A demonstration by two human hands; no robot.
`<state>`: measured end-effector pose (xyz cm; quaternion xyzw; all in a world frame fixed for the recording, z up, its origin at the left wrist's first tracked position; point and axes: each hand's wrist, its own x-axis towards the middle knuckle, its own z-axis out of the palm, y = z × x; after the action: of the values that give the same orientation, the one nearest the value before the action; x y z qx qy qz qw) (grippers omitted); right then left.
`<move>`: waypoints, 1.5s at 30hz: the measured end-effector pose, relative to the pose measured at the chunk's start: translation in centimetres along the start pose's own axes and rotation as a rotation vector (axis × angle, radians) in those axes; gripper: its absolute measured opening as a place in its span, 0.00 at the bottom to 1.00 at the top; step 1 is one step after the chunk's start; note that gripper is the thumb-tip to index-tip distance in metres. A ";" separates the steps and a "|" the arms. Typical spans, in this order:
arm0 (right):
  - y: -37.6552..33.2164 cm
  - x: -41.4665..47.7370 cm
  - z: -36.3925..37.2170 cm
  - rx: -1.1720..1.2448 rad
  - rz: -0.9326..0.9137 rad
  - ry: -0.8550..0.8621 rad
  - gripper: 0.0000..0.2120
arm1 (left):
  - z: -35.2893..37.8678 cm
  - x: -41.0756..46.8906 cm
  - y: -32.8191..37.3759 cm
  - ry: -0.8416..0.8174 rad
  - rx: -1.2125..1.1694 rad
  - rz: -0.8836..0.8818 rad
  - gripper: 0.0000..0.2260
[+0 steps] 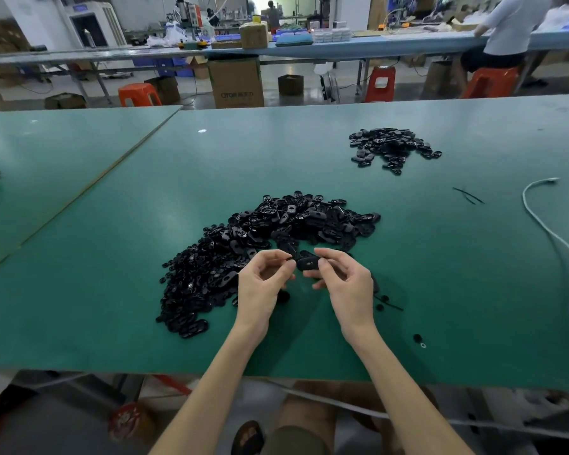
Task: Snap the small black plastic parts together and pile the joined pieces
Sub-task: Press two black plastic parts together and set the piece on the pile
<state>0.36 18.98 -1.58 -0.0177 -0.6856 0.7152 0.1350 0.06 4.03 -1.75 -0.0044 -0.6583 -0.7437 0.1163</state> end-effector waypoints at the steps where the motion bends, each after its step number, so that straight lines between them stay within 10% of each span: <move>1: 0.0 0.0 0.0 -0.002 0.002 -0.007 0.09 | 0.0 0.0 0.0 0.000 -0.002 0.003 0.05; 45: 0.0 0.0 -0.2 0.063 0.035 -0.086 0.06 | 1.3 -0.6 -0.1 0.020 0.486 0.177 0.03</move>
<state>0.40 19.13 -1.54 0.0054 -0.6674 0.7388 0.0933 0.42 5.42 -1.77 -0.0264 -0.8134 -0.5507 0.1852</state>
